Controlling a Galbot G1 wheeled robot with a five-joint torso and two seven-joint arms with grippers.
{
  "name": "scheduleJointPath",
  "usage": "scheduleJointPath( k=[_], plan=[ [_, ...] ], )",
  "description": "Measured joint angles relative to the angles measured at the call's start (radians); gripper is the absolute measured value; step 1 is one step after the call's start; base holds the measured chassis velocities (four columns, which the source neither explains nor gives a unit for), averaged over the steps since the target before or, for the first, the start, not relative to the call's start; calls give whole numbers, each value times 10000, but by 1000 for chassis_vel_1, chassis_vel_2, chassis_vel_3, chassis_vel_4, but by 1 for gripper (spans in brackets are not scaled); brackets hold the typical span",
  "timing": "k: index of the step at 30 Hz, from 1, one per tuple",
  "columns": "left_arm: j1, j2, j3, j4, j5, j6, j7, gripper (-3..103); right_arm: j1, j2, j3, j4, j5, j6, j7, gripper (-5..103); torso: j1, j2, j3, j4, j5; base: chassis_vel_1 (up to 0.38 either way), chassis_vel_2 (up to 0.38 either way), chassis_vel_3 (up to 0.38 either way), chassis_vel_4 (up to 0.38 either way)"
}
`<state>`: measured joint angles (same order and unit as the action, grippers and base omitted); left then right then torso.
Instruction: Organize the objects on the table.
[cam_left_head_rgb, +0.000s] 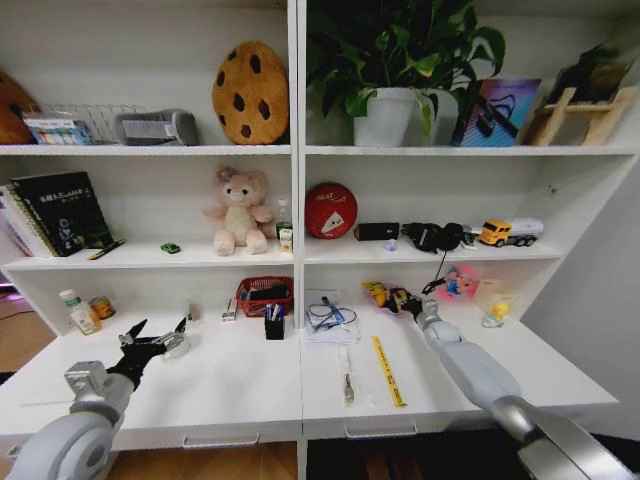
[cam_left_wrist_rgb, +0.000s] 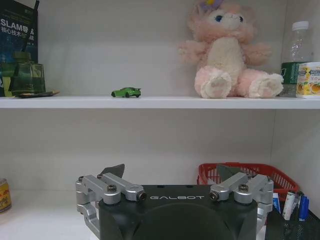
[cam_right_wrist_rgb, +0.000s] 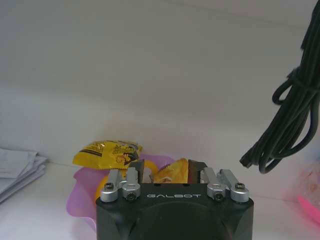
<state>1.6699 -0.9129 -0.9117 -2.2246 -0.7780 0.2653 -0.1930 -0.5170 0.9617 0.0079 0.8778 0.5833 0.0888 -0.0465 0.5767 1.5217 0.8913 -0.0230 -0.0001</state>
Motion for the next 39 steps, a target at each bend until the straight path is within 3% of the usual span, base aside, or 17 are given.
scheduleJointPath(
  k=[2, 5, 7, 11, 13, 17, 19, 22, 28, 39],
  plan=[
    [0, 0, 0, 0, 0, 0, 1, 100, -477, -209, 330, 796, -70, -139, 207, 62, 0, 0, 0, 1, 2, 0, 0, 0, 0],
    [0, 0, 0, 0, 0, 0, 4, 100, -1066, -495, 672, 1776, -63, -348, 495, 68, 0, 0, 0, -1, 0, 0, 0, 0, 0],
    [0, 0, 0, 0, -1, -1, 5, 100, -1742, -769, 1017, 2895, 3, -616, 770, 79, 0, 0, 0, -1, 2, 0, 0, 0, 0],
    [0, 0, 0, 0, -1, -1, 4, 100, -2448, -976, 1352, 3849, 85, -838, 982, 90, 0, 0, 0, 2, 0, 0, 0, 0, 0],
    [0, 0, 0, 0, -1, 0, 2, 100, -3833, -1313, 2127, 5414, 219, -1332, 1481, 98, 0, 0, 0, 0, 6, 0, 0, 0, 0],
    [0, 0, 0, 0, 0, 0, 3, 100, -4916, -1681, 2986, 6846, 264, -1654, 2069, 100, -1, 1, -1, -3, 1, 0, 0, 0, 0],
    [0, 0, 0, 0, 0, 0, 3, 100, -6119, -1990, 3879, 8489, 373, -1737, 2904, 100, -1, 1, -2, -1, -3, 0, 0, 0, 0],
    [0, 0, 0, 0, 0, 0, -1, 100, -7189, -2058, 4569, 9696, 473, -1760, 3484, 100, -1, 1, -1, -3, 1, 0, 0, 0, 0],
    [0, 0, 0, 0, 0, 0, -1, 100, -8399, -1917, 4917, 11521, 581, -1990, 4266, 100, -1, 1, -1, 6, 1, 0, 0, 0, 0],
    [1, 0, 0, 0, -1, 0, 1, 100, -11924, -961, 7060, 13488, -754, -1072, 3253, 100, -1, 1, -1, 1, 1, 0, 0, 0, 0]
  ],
)
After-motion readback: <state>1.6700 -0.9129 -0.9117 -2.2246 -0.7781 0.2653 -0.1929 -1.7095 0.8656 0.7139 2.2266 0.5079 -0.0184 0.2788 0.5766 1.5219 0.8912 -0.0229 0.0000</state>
